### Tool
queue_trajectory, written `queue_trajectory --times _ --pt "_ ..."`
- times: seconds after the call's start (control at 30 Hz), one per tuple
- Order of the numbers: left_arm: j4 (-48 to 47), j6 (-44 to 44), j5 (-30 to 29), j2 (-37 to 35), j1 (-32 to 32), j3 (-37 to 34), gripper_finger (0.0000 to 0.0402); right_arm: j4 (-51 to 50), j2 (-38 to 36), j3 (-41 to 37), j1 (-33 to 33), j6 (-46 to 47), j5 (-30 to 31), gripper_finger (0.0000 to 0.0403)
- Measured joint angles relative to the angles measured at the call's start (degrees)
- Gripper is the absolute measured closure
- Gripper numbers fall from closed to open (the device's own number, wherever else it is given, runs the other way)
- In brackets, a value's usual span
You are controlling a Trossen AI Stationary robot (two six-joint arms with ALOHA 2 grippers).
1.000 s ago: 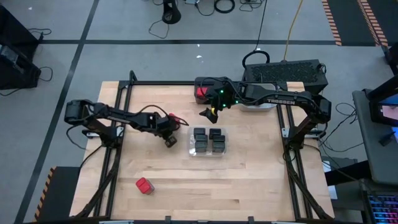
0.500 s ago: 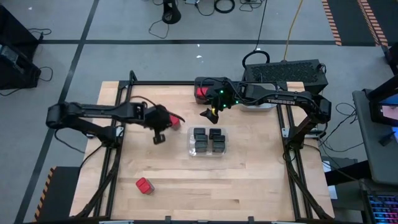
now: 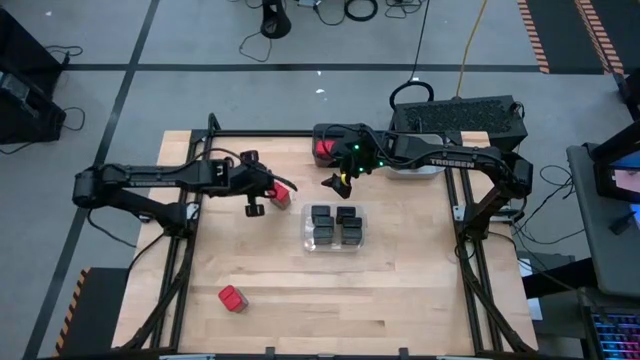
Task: Sort spices by type
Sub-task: Put the red seasoning can into the black bin
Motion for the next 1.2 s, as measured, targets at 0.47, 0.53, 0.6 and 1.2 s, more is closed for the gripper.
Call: queue_trajectory --times 0.47,0.53,0.6,1.2 --pt "-11.3 5.5 13.7 15.7 7.0 13.5 0.0221 0.0 0.0 0.0 0.0 0.1 0.0 0.0101" --pt "-12.9 5.8 14.3 17.1 7.2 15.7 0.0197 -0.1 0.0 0.0 0.0 0.1 0.0 0.0101" --pt "-14.1 5.9 15.1 18.6 7.4 17.8 0.0177 -0.2 0.0 0.0 0.0 0.2 0.0 0.0101" --pt "-15.5 25.1 18.1 23.5 7.8 19.6 0.0136 -0.6 0.0 0.0 0.0 -0.2 0.0 0.0101"
